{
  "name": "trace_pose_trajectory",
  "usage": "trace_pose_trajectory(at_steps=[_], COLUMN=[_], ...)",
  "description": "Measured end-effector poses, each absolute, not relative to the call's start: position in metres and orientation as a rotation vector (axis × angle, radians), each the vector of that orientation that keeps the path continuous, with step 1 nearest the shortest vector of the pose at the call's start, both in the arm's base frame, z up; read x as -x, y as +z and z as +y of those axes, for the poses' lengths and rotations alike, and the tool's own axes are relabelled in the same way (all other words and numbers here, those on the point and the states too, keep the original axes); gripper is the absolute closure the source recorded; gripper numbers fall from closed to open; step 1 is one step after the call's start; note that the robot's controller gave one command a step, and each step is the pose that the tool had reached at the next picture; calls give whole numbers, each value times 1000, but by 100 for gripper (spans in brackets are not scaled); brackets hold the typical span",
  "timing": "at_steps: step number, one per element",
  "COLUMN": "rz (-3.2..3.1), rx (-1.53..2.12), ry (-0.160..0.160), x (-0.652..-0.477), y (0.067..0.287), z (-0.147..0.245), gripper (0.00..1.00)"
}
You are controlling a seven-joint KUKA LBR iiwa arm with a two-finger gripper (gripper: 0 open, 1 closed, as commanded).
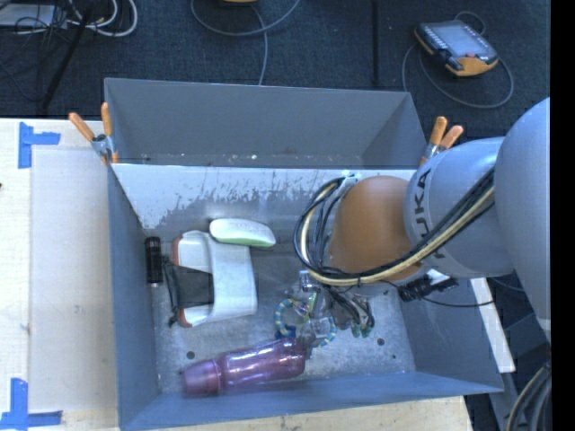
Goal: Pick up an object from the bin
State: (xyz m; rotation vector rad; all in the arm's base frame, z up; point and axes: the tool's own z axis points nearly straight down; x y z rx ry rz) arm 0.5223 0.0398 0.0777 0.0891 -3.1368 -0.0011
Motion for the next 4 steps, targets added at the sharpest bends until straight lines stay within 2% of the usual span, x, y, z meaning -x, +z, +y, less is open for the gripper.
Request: trace_pose_trajectory(at_steps=[2,3,4], rz=[-3137,-3143,-3143], rx=[-90,-140,-147], ry=[-1,0,1], x=[-522,-535,-536], y=[79,103,99], z=[40,31,29], gripper=[100,100,100])
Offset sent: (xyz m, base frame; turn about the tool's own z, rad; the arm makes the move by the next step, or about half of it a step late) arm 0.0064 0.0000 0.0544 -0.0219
